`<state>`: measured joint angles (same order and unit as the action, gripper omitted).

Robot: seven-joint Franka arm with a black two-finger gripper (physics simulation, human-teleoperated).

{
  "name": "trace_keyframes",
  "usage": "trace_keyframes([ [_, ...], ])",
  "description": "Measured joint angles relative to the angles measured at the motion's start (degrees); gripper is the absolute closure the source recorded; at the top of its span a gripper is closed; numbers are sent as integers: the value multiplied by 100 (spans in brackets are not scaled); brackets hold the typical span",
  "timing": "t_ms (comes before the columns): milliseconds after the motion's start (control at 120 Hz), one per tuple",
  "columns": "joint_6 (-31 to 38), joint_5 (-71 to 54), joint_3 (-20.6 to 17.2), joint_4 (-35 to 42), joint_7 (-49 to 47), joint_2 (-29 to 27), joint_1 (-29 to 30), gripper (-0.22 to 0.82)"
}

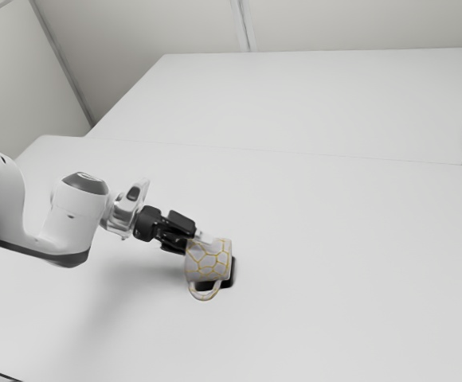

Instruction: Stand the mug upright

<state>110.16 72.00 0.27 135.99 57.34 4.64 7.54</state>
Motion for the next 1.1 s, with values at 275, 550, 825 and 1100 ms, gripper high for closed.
trace_keyframes([
  [275,-111,125,0,-17,752,-92,8,71],
  [550,30,-709,-56,-281,785,-650,-19,77],
  [825,368,-4521,-79,-1248,-568,-736,-262,78],
  [1100,1259,-6739,-263,-1181,-2038,-586,-126,79],
])
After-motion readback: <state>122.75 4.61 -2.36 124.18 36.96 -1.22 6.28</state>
